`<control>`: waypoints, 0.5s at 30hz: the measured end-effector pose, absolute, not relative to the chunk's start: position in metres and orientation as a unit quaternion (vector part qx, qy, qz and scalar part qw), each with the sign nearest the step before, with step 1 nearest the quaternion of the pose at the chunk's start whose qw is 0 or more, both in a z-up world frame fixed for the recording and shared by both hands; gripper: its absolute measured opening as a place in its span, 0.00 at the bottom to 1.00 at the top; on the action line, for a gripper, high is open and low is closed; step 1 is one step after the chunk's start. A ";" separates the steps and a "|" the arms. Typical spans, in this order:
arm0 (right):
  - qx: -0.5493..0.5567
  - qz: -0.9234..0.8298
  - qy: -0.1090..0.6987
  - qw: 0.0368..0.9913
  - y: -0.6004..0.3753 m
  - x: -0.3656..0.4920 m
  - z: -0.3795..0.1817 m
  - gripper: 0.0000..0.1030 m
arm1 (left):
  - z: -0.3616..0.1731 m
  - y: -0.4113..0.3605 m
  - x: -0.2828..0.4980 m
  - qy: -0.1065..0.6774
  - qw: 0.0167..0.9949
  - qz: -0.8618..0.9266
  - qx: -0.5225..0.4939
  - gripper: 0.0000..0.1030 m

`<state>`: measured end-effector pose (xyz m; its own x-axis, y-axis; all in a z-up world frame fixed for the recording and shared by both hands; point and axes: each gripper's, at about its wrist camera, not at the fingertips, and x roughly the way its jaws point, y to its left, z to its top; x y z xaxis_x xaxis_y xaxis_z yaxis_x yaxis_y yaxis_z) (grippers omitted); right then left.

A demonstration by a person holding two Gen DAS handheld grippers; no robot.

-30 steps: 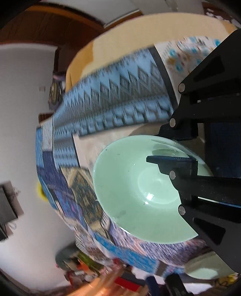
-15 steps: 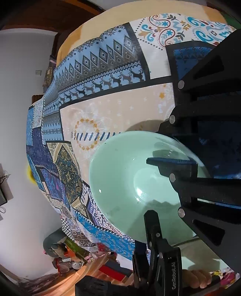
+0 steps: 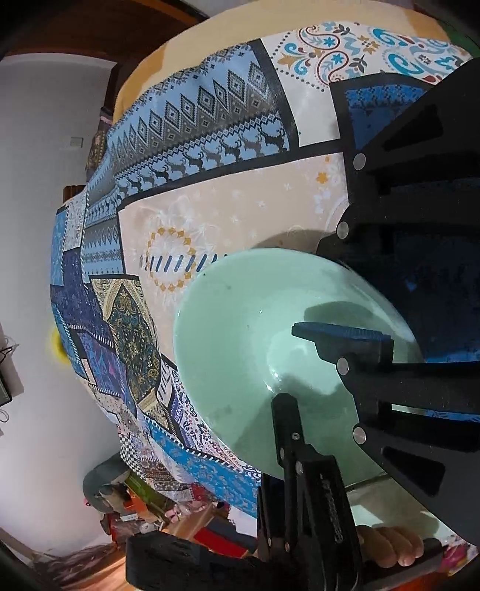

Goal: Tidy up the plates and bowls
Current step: 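Lift and carry the mint green bowl toward the white bowl with both tools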

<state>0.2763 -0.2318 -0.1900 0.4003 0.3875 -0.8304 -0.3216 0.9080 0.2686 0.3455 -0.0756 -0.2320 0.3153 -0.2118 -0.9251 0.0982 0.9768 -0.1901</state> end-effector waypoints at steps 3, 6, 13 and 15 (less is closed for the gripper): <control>0.047 0.208 0.507 0.835 -0.236 0.276 -0.189 0.18 | -0.233 -0.075 0.347 0.575 0.811 -0.095 -0.053 0.21; 0.055 0.206 0.505 0.836 -0.238 0.273 -0.187 0.17 | -0.231 -0.074 0.344 0.571 0.813 -0.097 -0.057 0.20; 0.061 0.206 0.490 0.845 -0.237 0.262 -0.169 0.17 | -0.214 -0.070 0.321 0.548 0.829 -0.098 -0.058 0.20; 0.060 0.206 0.483 0.849 -0.236 0.258 -0.162 0.17 | -0.205 -0.070 0.313 0.537 0.836 -0.099 -0.056 0.20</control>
<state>0.2576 -0.2356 -0.1619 0.4482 0.4080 -0.7954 -0.2911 0.9079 0.3016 0.3132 -0.0702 -0.2051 0.4029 -0.2261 -0.8869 0.1059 0.9740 -0.2002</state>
